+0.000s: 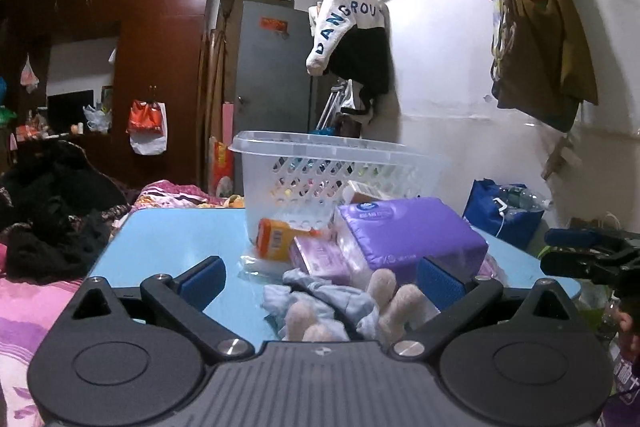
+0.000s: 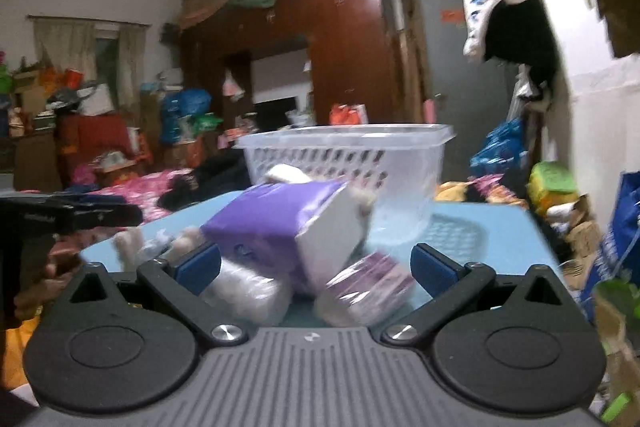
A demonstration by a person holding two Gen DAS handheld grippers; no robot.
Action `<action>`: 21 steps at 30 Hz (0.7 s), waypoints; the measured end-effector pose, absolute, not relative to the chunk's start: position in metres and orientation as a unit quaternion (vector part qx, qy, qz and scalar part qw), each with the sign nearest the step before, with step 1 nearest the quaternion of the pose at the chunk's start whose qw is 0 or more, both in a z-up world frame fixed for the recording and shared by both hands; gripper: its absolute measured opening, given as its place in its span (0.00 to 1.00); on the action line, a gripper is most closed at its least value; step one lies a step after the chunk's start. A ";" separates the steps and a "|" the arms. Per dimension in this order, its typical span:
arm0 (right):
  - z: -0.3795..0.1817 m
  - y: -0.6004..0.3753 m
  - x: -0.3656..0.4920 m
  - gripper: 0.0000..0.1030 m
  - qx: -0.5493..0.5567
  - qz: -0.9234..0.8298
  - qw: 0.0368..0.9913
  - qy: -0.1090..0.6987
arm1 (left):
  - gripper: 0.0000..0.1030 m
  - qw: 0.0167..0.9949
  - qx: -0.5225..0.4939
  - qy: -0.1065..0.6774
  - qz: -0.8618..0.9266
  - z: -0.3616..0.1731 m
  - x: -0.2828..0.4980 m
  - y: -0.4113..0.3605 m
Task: Organize objects
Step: 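Close both grippers on the white plush socks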
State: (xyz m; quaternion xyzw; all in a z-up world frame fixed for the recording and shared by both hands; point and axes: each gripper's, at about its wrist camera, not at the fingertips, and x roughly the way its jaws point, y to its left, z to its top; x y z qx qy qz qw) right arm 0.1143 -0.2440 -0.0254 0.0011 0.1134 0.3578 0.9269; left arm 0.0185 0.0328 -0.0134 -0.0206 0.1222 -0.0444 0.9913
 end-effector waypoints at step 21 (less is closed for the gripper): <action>-0.028 -0.160 0.120 0.60 -0.013 0.439 0.889 0.127 | 0.72 0.987 -0.016 0.157 -0.028 -0.038 0.011 0.041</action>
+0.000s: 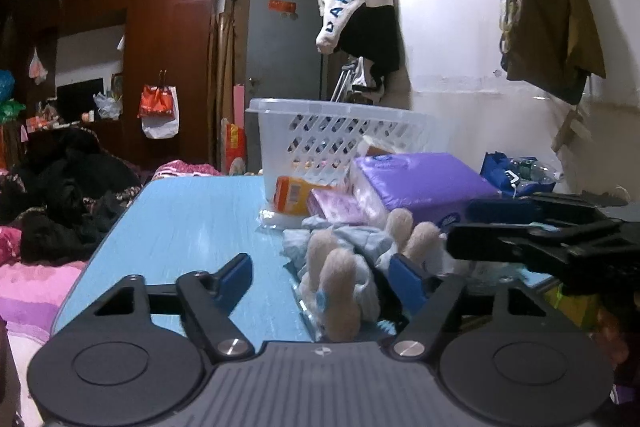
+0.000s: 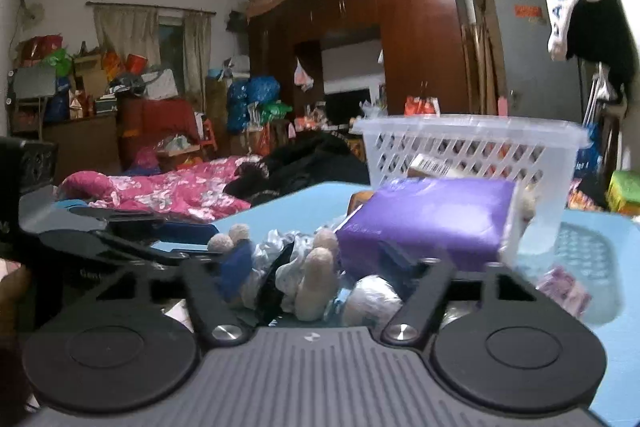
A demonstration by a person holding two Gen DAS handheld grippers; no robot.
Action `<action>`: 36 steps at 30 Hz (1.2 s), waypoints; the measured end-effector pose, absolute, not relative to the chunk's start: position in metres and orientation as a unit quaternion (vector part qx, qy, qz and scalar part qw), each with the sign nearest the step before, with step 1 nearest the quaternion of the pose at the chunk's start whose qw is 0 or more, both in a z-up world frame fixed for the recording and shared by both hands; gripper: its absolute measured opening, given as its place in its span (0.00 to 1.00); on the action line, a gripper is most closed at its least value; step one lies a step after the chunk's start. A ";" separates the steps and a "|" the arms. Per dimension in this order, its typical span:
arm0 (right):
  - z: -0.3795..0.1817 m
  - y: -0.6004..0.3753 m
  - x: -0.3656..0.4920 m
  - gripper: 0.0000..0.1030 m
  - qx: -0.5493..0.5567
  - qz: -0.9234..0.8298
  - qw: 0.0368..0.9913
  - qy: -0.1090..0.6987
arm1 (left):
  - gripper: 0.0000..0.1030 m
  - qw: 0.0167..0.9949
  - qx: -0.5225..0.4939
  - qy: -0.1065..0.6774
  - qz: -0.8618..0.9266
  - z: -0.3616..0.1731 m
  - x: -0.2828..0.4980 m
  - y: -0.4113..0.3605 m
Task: Organize objects
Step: 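Close both grippers on the white plush socks, then carry the plush socks over the white basket and open both grippers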
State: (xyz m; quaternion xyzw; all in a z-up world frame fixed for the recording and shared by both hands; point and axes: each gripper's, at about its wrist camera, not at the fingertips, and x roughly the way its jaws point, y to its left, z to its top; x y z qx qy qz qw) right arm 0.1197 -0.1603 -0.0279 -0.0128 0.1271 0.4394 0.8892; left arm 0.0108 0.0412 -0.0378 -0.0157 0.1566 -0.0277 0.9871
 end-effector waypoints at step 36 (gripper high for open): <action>0.068 -0.172 0.139 0.14 -0.017 0.448 0.893 0.038 | 0.22 0.998 0.004 0.035 -0.047 0.038 0.016 0.024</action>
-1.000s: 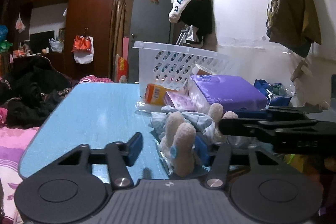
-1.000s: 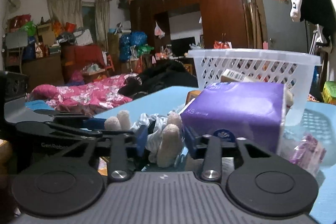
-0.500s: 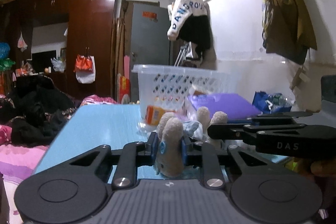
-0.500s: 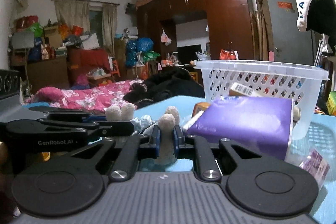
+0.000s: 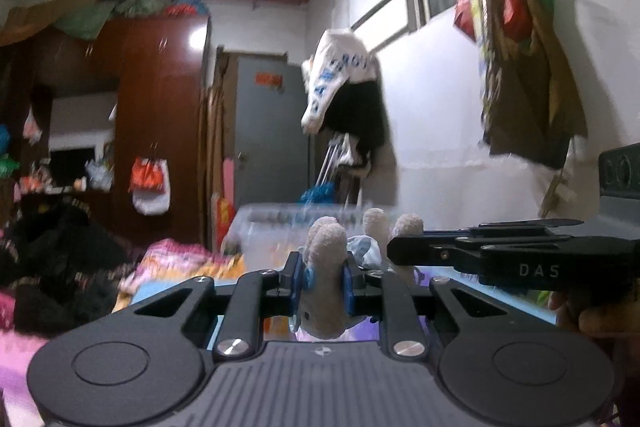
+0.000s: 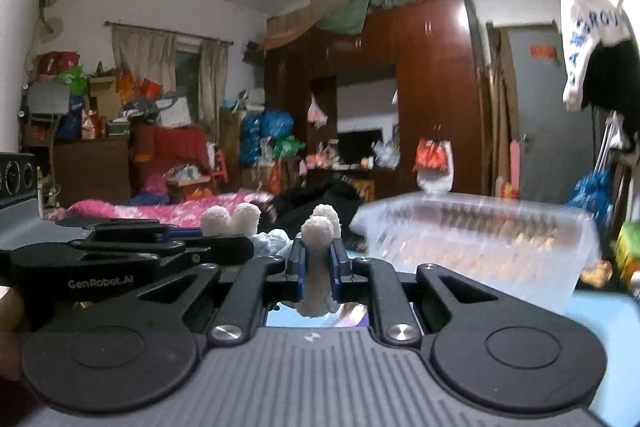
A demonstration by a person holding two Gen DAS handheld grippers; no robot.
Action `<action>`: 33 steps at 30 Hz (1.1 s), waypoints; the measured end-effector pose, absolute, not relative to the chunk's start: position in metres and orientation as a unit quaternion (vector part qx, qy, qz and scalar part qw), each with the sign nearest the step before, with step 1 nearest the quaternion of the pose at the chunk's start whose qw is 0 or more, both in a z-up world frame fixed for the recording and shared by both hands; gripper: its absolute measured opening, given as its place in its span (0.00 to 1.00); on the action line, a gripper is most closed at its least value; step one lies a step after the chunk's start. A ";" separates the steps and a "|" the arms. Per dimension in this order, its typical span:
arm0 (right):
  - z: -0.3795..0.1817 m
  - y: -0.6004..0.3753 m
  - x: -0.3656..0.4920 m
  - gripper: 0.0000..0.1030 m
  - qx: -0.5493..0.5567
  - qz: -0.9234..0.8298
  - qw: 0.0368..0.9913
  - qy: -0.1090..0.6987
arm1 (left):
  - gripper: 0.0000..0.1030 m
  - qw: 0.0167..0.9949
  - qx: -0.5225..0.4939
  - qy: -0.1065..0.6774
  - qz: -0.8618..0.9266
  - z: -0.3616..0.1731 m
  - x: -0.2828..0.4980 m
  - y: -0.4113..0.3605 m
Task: Organize objects
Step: 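Carry the plush socks over the white basket and open both grippers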
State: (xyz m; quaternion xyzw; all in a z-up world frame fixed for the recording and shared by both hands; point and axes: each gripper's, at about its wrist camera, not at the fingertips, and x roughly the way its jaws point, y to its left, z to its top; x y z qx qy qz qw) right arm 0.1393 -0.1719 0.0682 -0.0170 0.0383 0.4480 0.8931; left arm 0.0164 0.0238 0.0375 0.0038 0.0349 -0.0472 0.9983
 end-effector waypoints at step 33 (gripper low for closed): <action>0.070 -0.187 0.293 1.00 0.038 0.319 0.935 0.147 | 0.79 0.990 0.066 0.120 -0.040 0.072 0.246 0.013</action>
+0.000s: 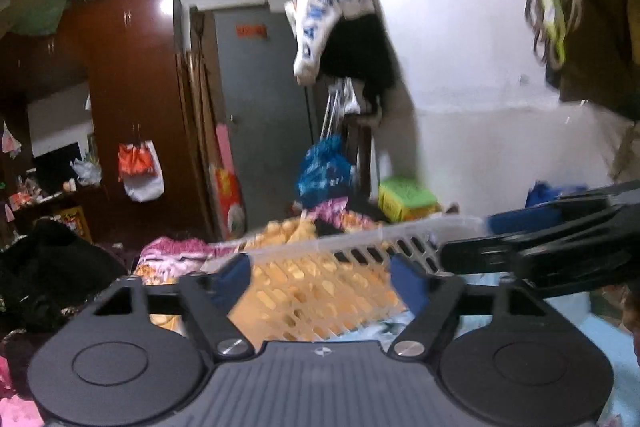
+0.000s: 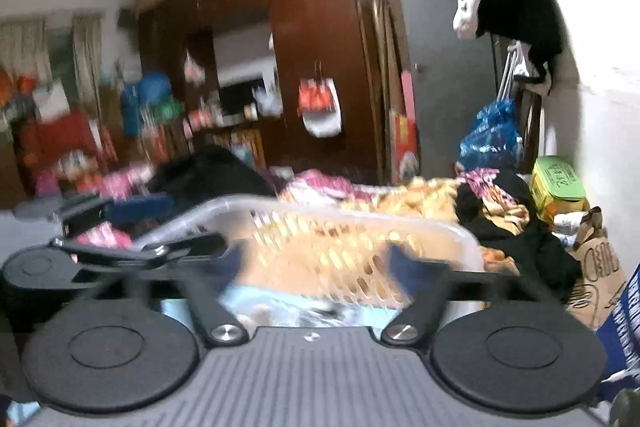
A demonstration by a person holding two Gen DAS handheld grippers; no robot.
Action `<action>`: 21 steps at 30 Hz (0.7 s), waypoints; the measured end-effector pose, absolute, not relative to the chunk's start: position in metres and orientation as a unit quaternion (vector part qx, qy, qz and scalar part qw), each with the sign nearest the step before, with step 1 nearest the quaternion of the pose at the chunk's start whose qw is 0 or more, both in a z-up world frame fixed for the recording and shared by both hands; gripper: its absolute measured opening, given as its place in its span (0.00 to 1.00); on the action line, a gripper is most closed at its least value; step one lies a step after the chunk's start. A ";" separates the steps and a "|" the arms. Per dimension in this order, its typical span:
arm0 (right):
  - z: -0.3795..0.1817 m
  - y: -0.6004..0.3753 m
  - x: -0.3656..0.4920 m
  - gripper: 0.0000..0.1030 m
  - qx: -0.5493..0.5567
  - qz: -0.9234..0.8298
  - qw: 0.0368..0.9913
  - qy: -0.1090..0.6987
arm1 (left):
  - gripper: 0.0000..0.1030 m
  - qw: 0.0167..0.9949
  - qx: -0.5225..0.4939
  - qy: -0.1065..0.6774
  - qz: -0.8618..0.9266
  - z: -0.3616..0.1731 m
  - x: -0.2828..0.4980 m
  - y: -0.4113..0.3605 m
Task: Organize objects
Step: 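Carry the plush socks over the white basket and open both grippers, then grasp the small lilac box with the left gripper while the right grasps the purple-wrapped pack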
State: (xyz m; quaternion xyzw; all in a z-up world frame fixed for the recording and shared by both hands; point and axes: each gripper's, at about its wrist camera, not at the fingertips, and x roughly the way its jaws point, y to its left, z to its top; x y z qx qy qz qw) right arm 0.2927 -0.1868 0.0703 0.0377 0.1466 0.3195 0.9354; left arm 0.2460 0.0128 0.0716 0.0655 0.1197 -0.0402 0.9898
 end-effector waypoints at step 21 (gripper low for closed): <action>-0.027 -0.261 0.190 1.00 0.062 0.333 0.924 0.175 | 0.80 0.981 -0.019 0.185 -0.056 -0.023 0.118 0.063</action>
